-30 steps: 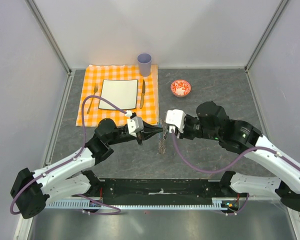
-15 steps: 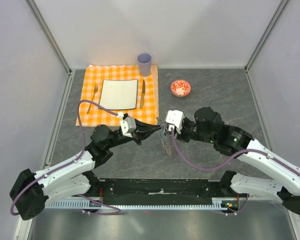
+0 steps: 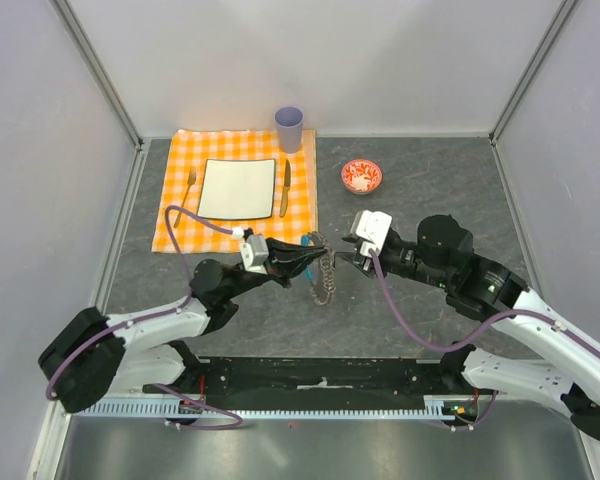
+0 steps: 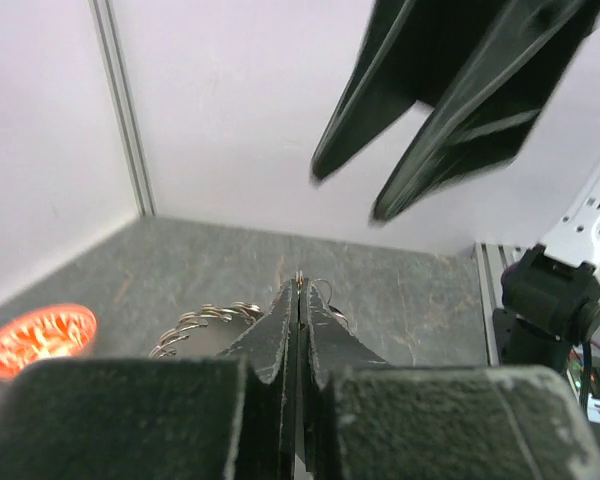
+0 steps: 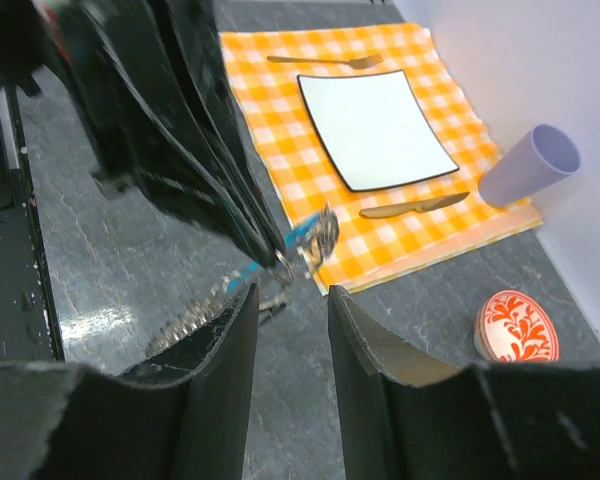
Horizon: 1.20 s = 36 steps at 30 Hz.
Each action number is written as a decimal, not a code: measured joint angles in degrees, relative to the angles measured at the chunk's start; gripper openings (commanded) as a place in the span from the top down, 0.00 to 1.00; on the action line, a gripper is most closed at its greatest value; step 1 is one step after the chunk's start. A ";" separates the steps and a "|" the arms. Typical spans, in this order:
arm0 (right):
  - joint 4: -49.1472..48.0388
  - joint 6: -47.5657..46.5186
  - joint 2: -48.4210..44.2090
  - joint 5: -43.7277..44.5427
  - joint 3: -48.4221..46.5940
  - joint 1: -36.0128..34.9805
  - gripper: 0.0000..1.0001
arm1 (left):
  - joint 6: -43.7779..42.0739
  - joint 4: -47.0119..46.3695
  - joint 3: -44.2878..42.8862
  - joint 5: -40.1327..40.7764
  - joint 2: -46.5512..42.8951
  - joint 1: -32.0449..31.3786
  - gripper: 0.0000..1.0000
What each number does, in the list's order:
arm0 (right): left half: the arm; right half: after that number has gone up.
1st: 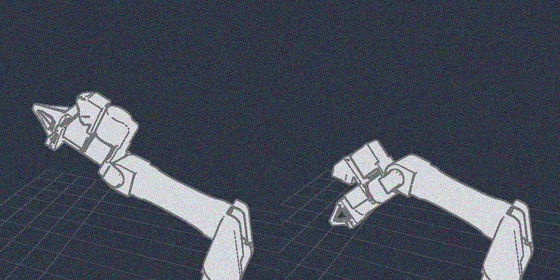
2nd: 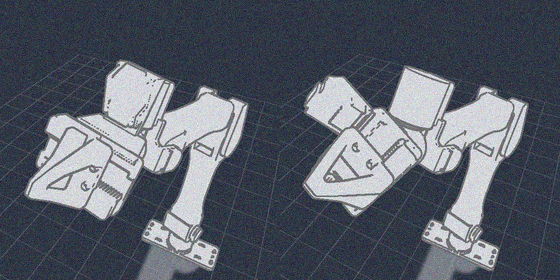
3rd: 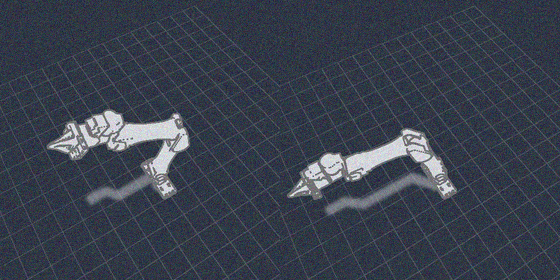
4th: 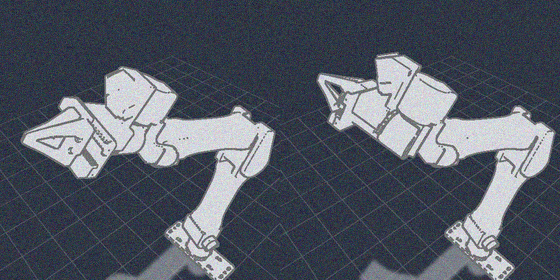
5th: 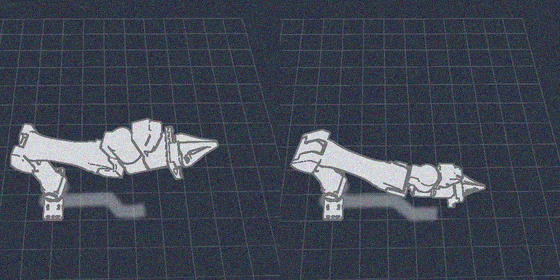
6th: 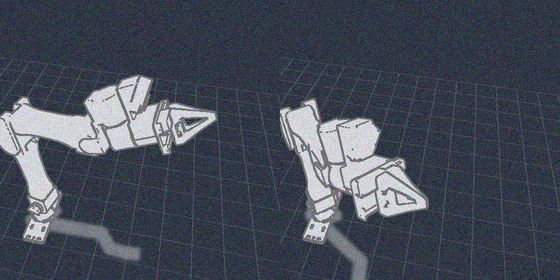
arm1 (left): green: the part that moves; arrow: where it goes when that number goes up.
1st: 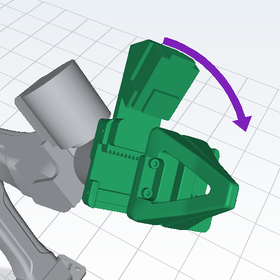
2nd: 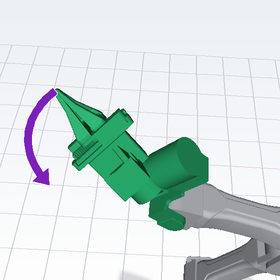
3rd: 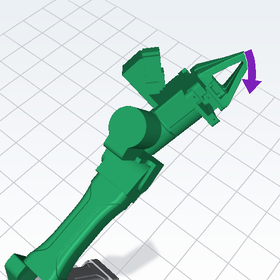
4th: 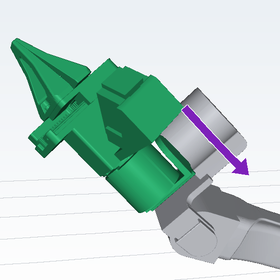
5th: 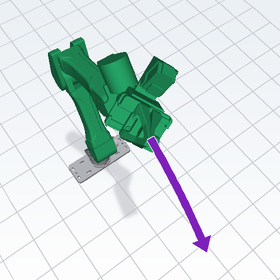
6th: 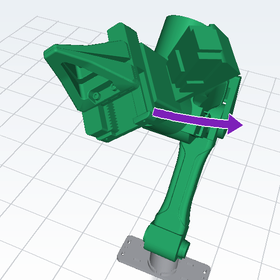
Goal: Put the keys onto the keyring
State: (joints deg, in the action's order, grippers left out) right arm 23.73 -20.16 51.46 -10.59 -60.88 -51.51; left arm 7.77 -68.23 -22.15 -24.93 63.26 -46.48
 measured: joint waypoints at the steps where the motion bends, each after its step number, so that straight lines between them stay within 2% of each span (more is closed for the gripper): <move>1: -0.11 0.09 -0.52 0.02 -0.07 0.00 0.56 | 0.63 -1.09 -0.11 0.39 2.29 0.00 0.98; 6: -0.17 0.50 -2.23 0.63 -0.44 0.00 0.56 | 3.15 -0.90 -0.66 0.83 8.35 0.00 0.98; 17: 0.50 2.16 -1.16 2.93 0.13 0.00 0.57 | 3.54 -3.06 -2.14 0.81 6.49 0.00 0.98; 19: -0.33 3.74 -1.40 2.91 1.70 0.04 0.54 | 3.54 -3.17 -2.49 0.81 6.32 0.00 0.98; 26: -1.46 6.93 -2.93 5.60 6.64 0.04 0.55 | 3.52 -3.63 -3.48 0.55 6.29 0.00 0.98; 36: -6.10 6.49 -4.79 8.52 7.08 0.15 0.58 | 3.54 -3.72 -4.48 -0.59 5.55 0.00 0.98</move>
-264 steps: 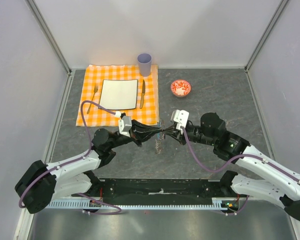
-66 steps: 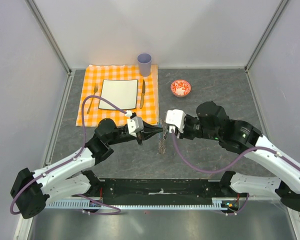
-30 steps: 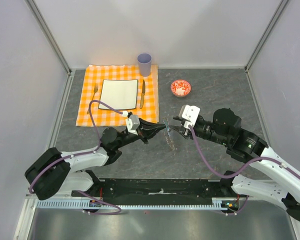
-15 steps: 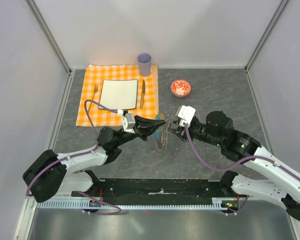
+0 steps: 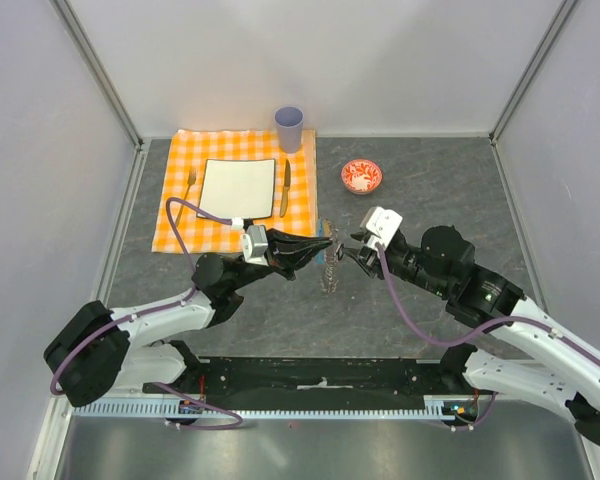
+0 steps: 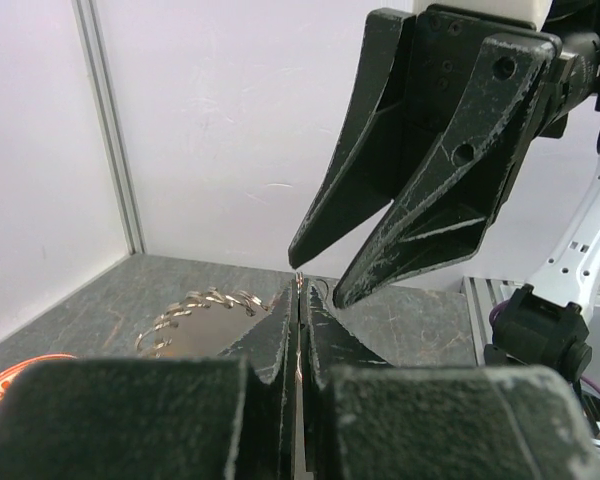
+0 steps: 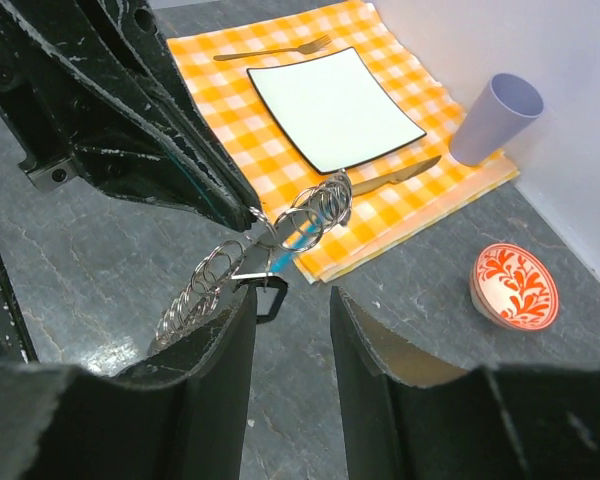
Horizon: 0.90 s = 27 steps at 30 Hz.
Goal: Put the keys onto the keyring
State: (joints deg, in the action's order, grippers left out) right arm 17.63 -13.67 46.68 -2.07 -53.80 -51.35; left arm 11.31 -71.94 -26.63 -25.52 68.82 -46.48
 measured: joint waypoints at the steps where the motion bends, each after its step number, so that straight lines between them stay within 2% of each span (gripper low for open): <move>1: -0.24 -0.09 0.28 -0.35 0.00 0.09 0.58 | -0.02 -0.04 -0.20 -0.13 0.00 0.00 0.98; 8: -0.79 -0.92 2.16 -1.36 -0.02 0.15 0.60 | -0.02 -0.24 -1.16 -0.63 0.00 0.00 0.98; 12: -1.11 -1.20 2.25 -1.57 -0.13 0.22 0.65 | 0.00 -0.24 -1.44 -1.09 0.00 0.00 0.98; 19: -1.42 -1.60 2.43 -1.77 -0.90 0.24 0.66 | -0.02 -0.28 -1.88 -1.88 -0.02 0.00 0.98; 22: -1.62 -1.81 2.43 -1.92 -1.11 0.26 0.82 | -0.02 -0.28 -1.95 -2.08 -0.02 0.00 0.98; 23: -1.64 -1.95 2.43 -2.05 -1.22 0.26 0.93 | -0.02 -0.28 -1.95 -2.08 -0.02 0.00 0.98; 24: -1.64 -2.10 2.43 -2.21 -1.33 0.24 0.99 | -0.02 -0.31 -2.01 -2.05 0.00 0.02 0.98; 27: -1.66 -2.32 2.40 -2.69 -1.62 0.26 1.00 | -0.02 -0.44 -2.47 -2.05 0.00 0.04 0.98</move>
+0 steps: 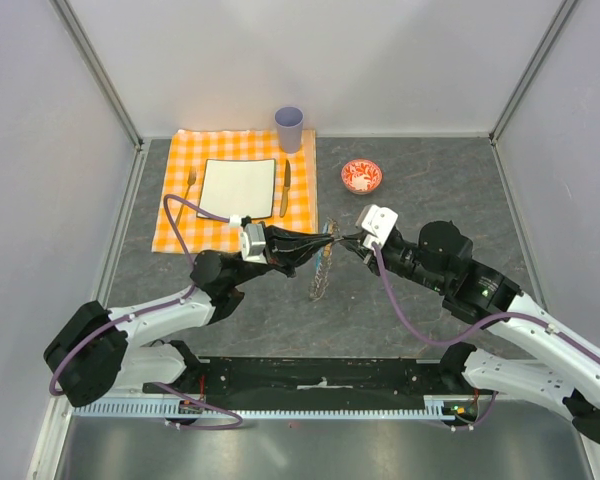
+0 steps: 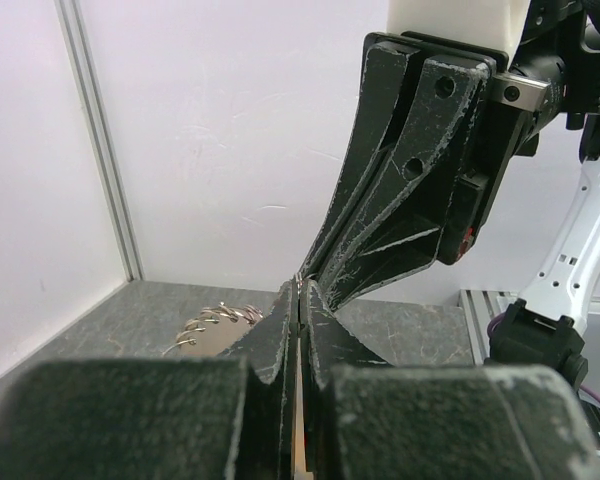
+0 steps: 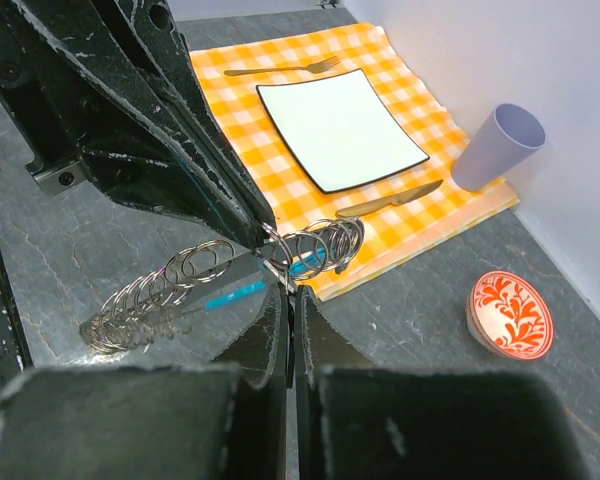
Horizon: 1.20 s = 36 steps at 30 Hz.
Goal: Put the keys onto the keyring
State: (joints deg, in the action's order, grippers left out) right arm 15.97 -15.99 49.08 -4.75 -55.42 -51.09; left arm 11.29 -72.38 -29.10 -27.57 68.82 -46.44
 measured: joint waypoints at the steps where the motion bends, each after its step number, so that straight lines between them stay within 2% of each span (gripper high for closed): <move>1: -0.02 0.00 0.00 -0.24 -0.07 0.00 1.00 | 0.00 -0.02 -0.11 0.00 0.00 0.07 0.98; 8: -0.02 0.28 0.24 -1.97 -0.35 0.37 1.00 | 0.00 -0.04 -1.18 -0.20 0.17 0.11 0.98; 9: -0.04 0.42 0.37 -2.29 -0.44 0.37 0.98 | 0.00 -0.04 -1.64 -0.48 0.37 0.11 0.98; 11: -0.02 0.76 0.70 -2.82 -0.68 0.37 0.86 | 0.02 -0.17 -2.71 -1.11 1.03 0.11 0.98; 12: -0.04 0.96 0.87 -3.02 -0.79 0.44 0.86 | 0.02 -0.20 -3.23 -1.33 1.42 0.11 0.98; 13: -0.02 1.25 1.01 -3.02 -0.90 0.46 0.87 | 0.02 -0.24 -3.58 -1.57 1.70 0.11 0.98; 14: -0.04 1.31 1.05 -3.10 -0.90 0.50 0.95 | 0.02 -0.26 -3.74 -1.62 1.84 0.07 0.98; 15: 0.04 1.40 1.11 -3.19 -0.90 0.52 0.99 | 0.04 -0.24 -3.78 -1.66 1.90 0.07 0.98; 30: -0.09 1.22 3.85 -7.52 -1.01 1.07 1.00 | 0.87 -1.57 -5.16 -3.19 5.22 -0.46 0.98; 33: -0.04 0.70 4.24 -7.63 -1.01 1.31 0.96 | 0.90 -1.62 -5.53 -2.97 5.99 -0.46 0.98; 36: -0.09 0.13 4.11 -7.93 -1.01 1.44 0.84 | 0.92 -1.84 -5.68 -2.97 6.19 -0.46 0.98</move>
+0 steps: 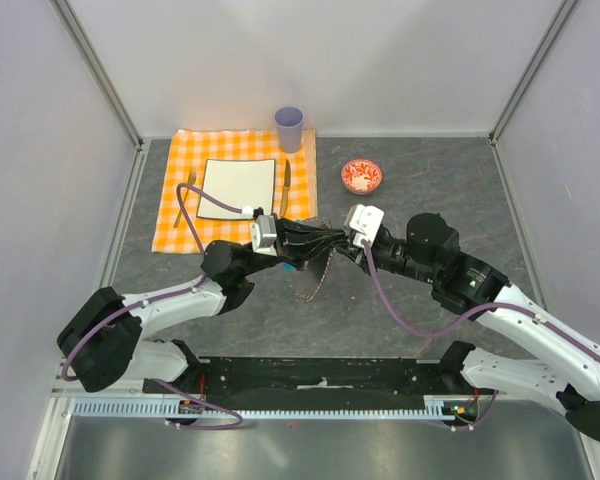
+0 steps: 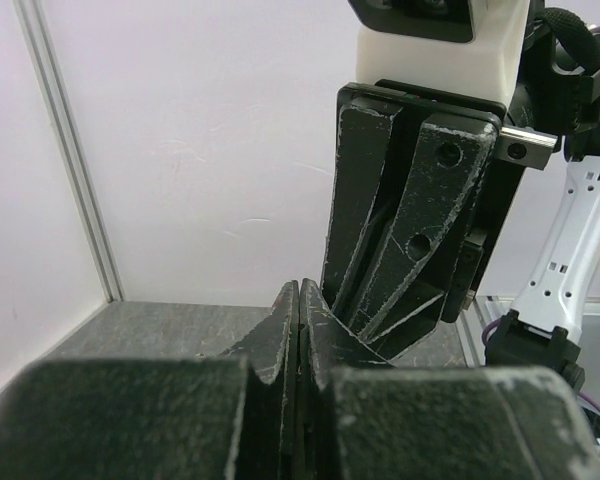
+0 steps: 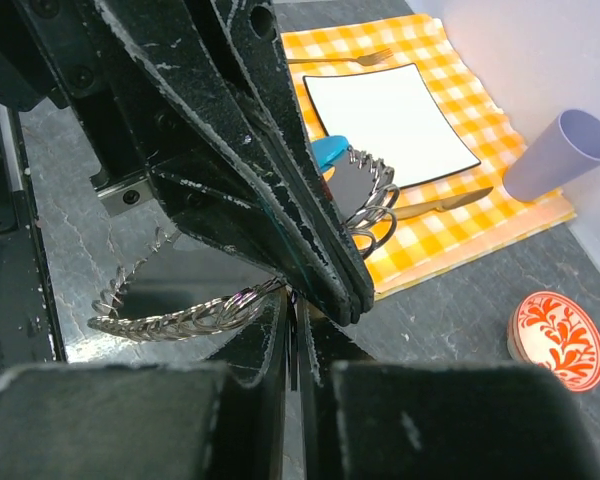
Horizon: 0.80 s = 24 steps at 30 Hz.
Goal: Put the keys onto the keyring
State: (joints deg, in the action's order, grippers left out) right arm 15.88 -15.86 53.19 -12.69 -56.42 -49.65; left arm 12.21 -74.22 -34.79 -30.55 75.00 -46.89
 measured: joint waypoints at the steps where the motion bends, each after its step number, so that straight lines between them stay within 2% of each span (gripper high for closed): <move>1: 0.00 -0.26 -0.13 -0.20 0.02 -0.02 0.77 | 0.00 -0.13 0.00 0.00 0.00 0.00 0.98; 4: -0.04 -0.48 -0.76 -0.79 0.17 -0.15 0.68 | 0.02 -0.74 0.00 0.39 0.00 -0.22 0.98; 8: 0.98 -0.50 -2.86 -0.15 0.83 -0.44 0.62 | -0.02 -0.94 0.28 0.66 -0.35 -0.66 0.98; 17: 2.91 -0.37 -10.64 2.25 0.90 -0.24 0.62 | -0.02 -0.07 2.73 1.49 -0.96 -0.87 0.98; 24: 2.82 -0.81 -8.07 -0.52 0.87 2.95 0.65 | 0.04 0.52 3.37 1.49 -1.20 -0.87 0.98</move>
State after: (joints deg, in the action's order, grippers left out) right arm 18.70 -16.67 45.12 -13.21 -55.55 -46.70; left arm 12.25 -73.69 -31.42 -29.06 73.80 -47.77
